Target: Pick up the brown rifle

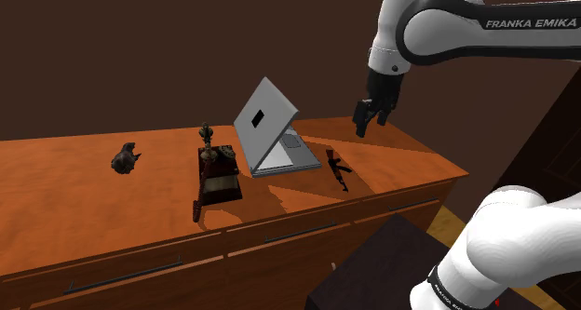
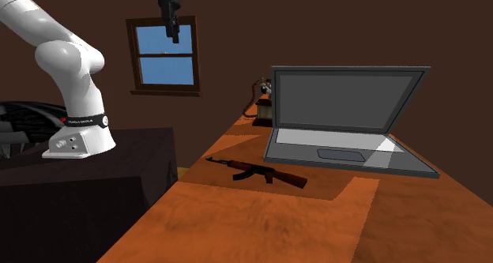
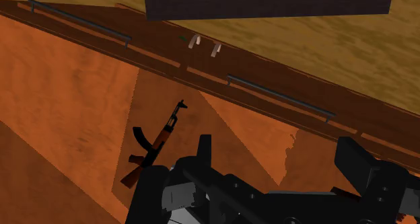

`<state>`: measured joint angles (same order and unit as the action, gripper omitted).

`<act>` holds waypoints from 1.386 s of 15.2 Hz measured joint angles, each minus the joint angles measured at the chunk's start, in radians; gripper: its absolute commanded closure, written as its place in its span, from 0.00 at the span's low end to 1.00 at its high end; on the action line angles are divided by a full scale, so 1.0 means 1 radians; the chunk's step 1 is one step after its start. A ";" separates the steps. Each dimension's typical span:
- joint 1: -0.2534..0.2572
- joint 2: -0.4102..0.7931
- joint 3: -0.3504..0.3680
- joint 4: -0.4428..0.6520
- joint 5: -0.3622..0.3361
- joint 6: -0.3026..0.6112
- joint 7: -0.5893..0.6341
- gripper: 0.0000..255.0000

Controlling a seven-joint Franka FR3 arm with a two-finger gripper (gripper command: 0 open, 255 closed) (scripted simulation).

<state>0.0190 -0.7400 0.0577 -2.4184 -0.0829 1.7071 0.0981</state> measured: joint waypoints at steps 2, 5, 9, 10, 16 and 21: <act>-0.003 0.010 -0.006 -0.003 -0.003 0.012 -0.005 0.00; -0.022 0.070 -0.042 -0.018 -0.020 0.084 -0.032 0.00; -0.045 0.173 -0.089 -0.033 -0.037 0.200 -0.064 0.00; -0.052 0.208 -0.103 -0.027 -0.041 0.228 -0.076 0.00; -0.079 0.409 -0.170 0.015 -0.045 0.382 -0.133 0.00; -0.099 0.583 -0.222 0.080 -0.022 0.485 -0.195 0.00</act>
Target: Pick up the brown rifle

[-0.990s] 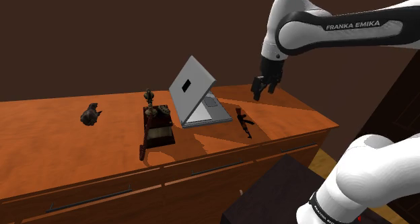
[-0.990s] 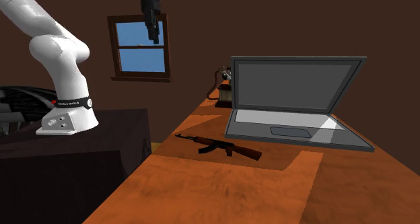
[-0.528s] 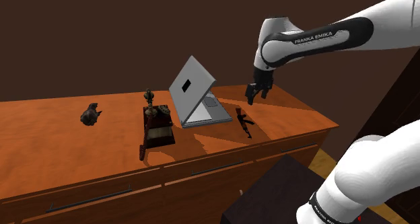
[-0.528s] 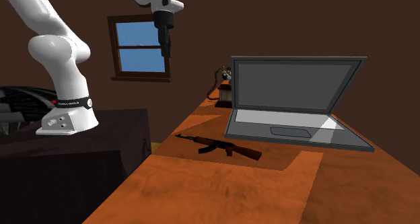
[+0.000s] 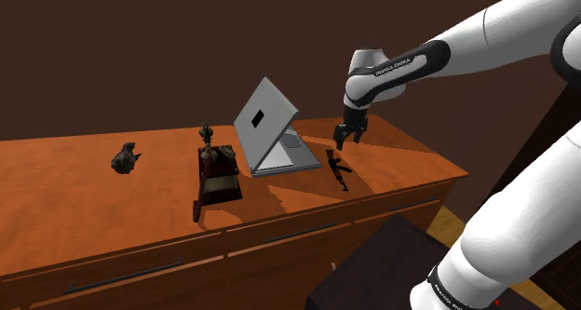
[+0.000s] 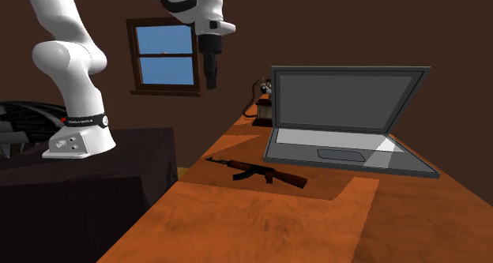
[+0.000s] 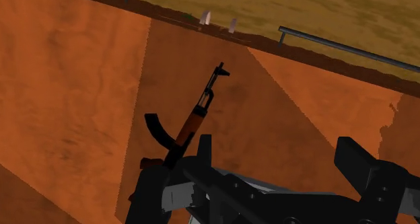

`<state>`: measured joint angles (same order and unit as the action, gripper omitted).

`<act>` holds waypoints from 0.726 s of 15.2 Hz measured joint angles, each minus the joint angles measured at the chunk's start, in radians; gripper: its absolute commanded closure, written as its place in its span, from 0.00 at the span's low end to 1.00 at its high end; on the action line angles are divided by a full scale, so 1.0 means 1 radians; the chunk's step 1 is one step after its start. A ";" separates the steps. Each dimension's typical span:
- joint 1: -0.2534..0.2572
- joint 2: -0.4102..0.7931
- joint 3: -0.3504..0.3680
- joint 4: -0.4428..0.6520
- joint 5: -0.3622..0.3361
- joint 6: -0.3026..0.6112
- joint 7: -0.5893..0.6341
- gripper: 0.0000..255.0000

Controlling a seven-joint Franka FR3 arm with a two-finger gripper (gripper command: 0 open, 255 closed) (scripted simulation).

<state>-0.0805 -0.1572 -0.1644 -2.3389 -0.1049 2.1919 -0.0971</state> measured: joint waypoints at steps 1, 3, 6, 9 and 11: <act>-0.002 0.038 -0.007 0.018 0.008 0.018 -0.010 0.00; -0.013 0.118 -0.024 0.060 0.029 0.052 -0.042 0.00; -0.028 0.238 -0.039 0.135 0.067 0.088 -0.085 0.00; -0.055 0.361 -0.048 0.207 0.111 0.131 -0.137 0.00; -0.073 0.430 -0.049 0.253 0.137 0.147 -0.165 0.00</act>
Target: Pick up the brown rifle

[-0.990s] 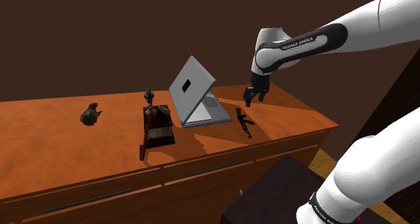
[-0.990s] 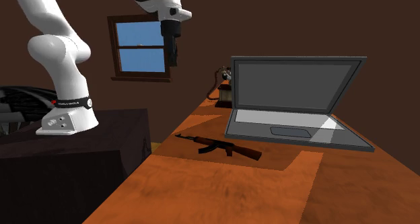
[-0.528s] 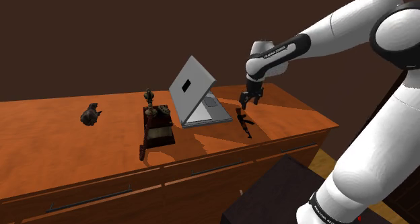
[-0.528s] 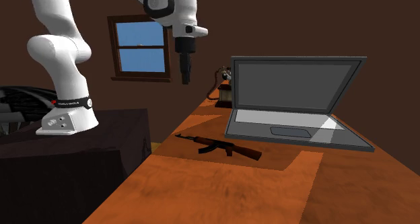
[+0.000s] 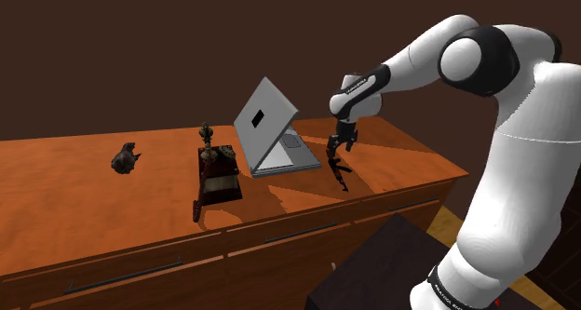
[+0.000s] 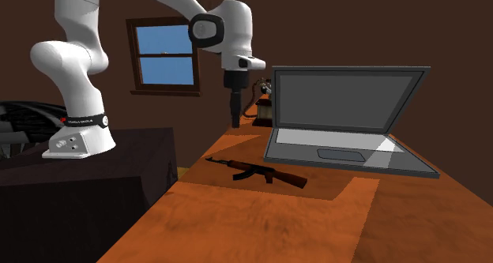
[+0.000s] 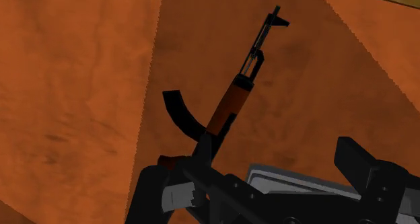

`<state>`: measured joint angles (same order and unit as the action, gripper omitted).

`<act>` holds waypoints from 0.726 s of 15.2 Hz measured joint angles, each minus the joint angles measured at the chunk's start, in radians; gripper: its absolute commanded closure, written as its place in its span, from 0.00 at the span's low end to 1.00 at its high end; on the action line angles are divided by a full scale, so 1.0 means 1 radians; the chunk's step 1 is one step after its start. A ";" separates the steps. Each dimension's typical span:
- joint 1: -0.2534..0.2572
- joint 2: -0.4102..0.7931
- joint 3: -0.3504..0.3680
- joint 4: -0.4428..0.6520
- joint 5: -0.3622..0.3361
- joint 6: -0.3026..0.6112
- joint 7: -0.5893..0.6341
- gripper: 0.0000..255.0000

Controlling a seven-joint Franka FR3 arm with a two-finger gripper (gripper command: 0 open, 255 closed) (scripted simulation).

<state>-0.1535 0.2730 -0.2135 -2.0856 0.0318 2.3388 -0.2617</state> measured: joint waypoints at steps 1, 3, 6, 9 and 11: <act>-0.013 0.037 0.000 0.034 0.013 0.000 -0.018 0.00; -0.032 0.120 0.006 0.105 0.040 0.005 -0.039 0.00; -0.069 0.232 0.014 0.209 0.072 0.003 -0.072 0.00; -0.101 0.346 0.025 0.321 0.097 -0.005 -0.093 0.00; -0.106 0.376 0.029 0.344 0.102 0.000 -0.095 0.00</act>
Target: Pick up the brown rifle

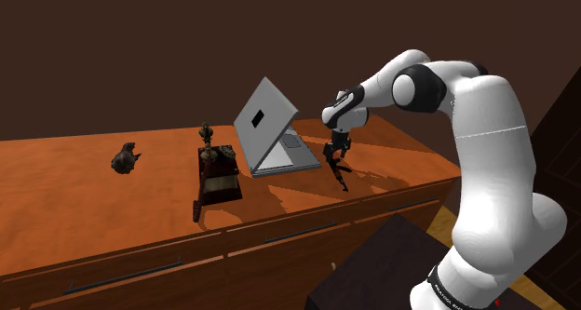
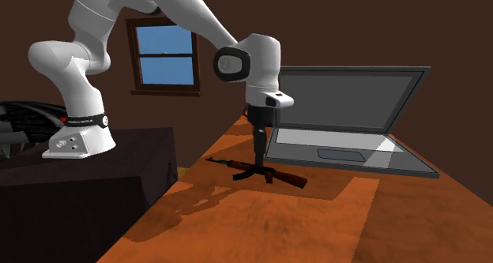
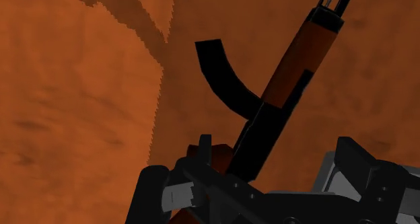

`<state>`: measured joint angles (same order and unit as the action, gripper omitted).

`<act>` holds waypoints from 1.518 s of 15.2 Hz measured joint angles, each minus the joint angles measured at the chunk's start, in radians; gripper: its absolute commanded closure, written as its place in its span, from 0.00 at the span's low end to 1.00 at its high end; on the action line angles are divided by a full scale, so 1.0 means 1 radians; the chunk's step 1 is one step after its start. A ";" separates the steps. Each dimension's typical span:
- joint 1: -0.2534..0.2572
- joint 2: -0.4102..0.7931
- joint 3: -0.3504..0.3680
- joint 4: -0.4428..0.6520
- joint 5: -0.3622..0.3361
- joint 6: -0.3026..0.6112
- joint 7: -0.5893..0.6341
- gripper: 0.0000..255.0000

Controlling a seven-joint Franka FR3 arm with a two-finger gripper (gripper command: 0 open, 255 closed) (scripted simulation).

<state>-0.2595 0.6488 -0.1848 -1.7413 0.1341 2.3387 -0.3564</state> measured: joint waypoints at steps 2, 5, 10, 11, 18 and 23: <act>-0.002 0.019 0.003 0.001 0.004 0.017 -0.001 0.00; -0.006 0.053 0.009 0.010 0.010 0.042 -0.005 0.00; -0.008 0.065 0.010 0.013 0.012 0.052 -0.006 1.00; -0.008 0.065 0.011 0.013 0.012 0.052 -0.007 1.00; -0.007 0.061 0.010 0.012 0.012 0.049 -0.005 1.00; -0.002 0.015 0.002 0.005 0.003 0.010 -0.001 1.00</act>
<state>-0.2615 0.6641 -0.1823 -1.7359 0.1372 2.3484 -0.3578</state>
